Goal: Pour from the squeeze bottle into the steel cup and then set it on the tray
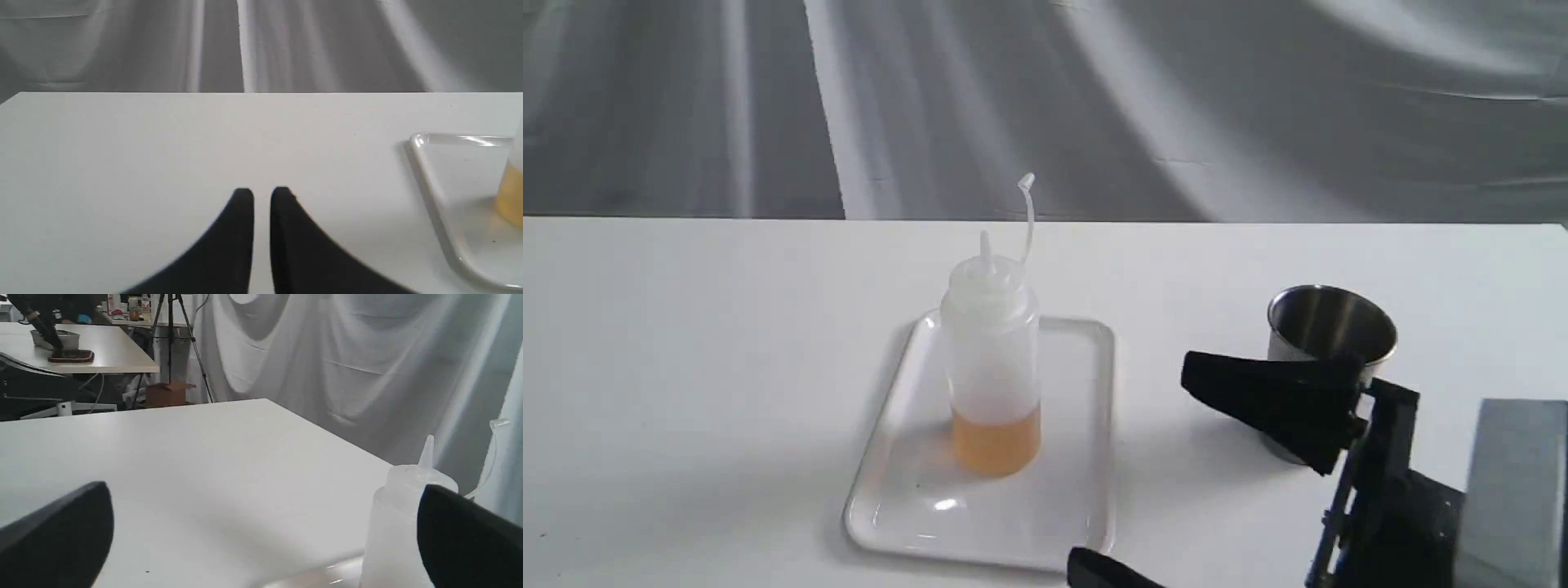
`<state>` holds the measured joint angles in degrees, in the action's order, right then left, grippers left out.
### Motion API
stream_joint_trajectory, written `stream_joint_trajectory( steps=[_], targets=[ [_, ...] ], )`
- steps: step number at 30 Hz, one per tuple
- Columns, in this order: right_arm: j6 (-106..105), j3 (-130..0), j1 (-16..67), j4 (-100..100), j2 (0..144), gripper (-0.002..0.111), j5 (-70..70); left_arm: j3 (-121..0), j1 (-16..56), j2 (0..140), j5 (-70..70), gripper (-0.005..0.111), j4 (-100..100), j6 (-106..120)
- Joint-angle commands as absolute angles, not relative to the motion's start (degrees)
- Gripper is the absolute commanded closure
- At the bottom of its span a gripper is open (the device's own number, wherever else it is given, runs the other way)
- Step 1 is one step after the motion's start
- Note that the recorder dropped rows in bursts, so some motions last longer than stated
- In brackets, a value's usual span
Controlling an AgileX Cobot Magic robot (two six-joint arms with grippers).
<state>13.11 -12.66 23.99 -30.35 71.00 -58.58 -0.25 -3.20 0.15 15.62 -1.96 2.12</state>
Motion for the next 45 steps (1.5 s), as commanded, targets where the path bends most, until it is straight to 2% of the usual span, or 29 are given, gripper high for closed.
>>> stream_joint_trajectory(
  steps=[1,6,10,13,17,20,33,45],
  targets=[
    [16.0,-10.4,24.1,-31.0,67.0,0.003,-58.7,0.0,-3.1,0.0,15.2,0.098,-1.9,2.0],
    [18.6,-7.5,24.1,-31.7,61.1,0.004,-58.8,0.0,-3.1,0.0,15.2,0.098,-1.9,1.9],
    [20.3,-6.1,24.1,-32.8,57.1,0.013,-58.8,0.0,-3.1,0.0,15.2,0.098,-1.9,1.9],
    [21.6,-5.5,24.1,-33.8,54.4,0.035,-58.8,0.0,-3.1,0.0,15.2,0.098,-1.9,1.9],
    [22.8,-4.9,24.1,-34.6,52.8,0.079,-58.9,0.0,-3.1,0.0,15.2,0.098,-1.9,2.0],
    [25.9,-4.4,24.1,-35.2,52.8,0.107,-59.4,0.0,-3.1,0.0,15.2,0.098,-1.9,2.0],
    [21.3,0.0,24.1,-29.8,52.8,0.108,-64.3,0.0,-3.1,0.0,15.2,0.098,-1.9,1.8],
    [21.7,0.0,24.1,-29.3,52.3,0.108,-56.6,0.0,-3.1,0.0,15.2,0.098,-1.9,2.1]
  ],
)
